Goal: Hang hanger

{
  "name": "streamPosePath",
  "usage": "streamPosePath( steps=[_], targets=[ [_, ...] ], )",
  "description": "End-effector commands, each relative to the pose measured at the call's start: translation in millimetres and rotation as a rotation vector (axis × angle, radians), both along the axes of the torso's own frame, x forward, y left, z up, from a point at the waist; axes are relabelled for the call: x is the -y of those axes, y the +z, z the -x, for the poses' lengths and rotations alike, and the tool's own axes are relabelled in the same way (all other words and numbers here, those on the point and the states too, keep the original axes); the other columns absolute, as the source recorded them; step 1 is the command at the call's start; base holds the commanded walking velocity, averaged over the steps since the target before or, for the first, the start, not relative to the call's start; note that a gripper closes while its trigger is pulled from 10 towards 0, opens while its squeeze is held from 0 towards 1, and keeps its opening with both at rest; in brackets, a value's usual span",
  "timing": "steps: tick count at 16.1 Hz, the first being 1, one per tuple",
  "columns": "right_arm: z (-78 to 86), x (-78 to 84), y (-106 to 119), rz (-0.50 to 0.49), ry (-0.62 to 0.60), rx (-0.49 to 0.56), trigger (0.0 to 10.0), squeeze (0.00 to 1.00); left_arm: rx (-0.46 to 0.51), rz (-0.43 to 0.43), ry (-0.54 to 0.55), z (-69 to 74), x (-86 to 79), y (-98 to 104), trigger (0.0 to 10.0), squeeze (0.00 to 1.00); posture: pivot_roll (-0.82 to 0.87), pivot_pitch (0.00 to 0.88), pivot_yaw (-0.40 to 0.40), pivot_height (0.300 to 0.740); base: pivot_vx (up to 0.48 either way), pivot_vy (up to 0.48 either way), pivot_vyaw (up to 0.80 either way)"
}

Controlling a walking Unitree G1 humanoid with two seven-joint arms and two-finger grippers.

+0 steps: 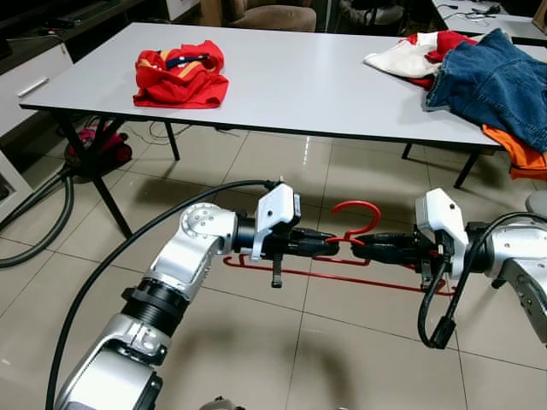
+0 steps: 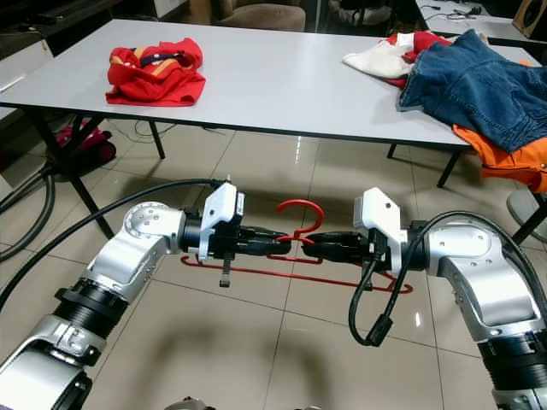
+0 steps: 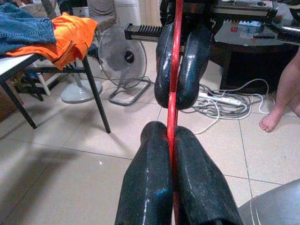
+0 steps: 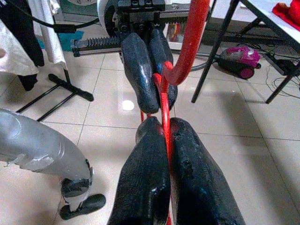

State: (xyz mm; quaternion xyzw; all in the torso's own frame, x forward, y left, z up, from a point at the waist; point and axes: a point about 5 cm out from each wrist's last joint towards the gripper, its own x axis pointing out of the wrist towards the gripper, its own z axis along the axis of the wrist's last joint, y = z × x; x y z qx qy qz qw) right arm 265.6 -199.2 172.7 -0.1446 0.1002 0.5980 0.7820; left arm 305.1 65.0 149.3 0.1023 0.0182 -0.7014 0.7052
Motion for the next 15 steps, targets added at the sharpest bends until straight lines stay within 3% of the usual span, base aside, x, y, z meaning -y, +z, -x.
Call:
streamPosePath(
  steps=[1, 2, 3, 4, 8, 12, 15],
  targets=[
    [0.6, 1.5, 7, 0.01, 0.0, 0.035, 4.0, 0.0, 0.01, 0.014, 0.0, -1.8, 0.1, 5, 0.0, 0.0, -0.1, 0.007, 0.022, 0.74, 0.0, 0.0, 0.0],
    [-1.5, 2.9, 7, 0.019, -0.031, 0.028, 10.0, 0.0, 0.01, 0.019, 0.004, -2.3, 0.6, 6, 0.0, 0.0, -0.1, 0.008, 0.023, 0.74, 0.0, 0.0, 0.0],
    [-2.7, 3.8, 6, 0.024, -0.048, 0.016, 10.0, 0.7, 0.011, 0.021, 0.006, -2.5, 0.9, 6, 0.0, 0.0, -0.1, 0.008, 0.023, 0.74, 0.0, 0.0, 0.0],
    [-4.0, 4.1, 7, 0.023, -0.06, 0.006, 10.0, 1.0, 0.012, 0.022, 0.008, -2.7, 0.9, 7, 0.0, 0.0, -0.1, 0.007, 0.024, 0.74, 0.0, 0.0, 0.0],
    [-17.1, 10.3, 18, -0.044, -0.151, 0.036, 10.0, 1.0, 0.018, 0.009, 0.009, -2.3, -0.8, 5, 0.0, 0.0, -0.1, 0.008, 0.024, 0.74, 0.0, 0.0, 0.0],
    [-22.3, 17.0, 23, -0.03, -0.197, 0.08, 10.0, 1.0, 0.017, -0.003, 0.008, -1.2, -0.7, 1, 0.0, 0.0, -0.1, 0.008, 0.023, 0.74, 0.0, 0.0, 0.0],
    [-40.9, 25.0, 33, -0.041, -0.347, 0.205, 10.0, 1.0, 0.019, -0.011, 0.009, -0.4, 0.1, -1, 0.0, 0.0, -0.1, 0.005, 0.023, 0.74, 0.0, 0.0, 0.0]
  ],
)
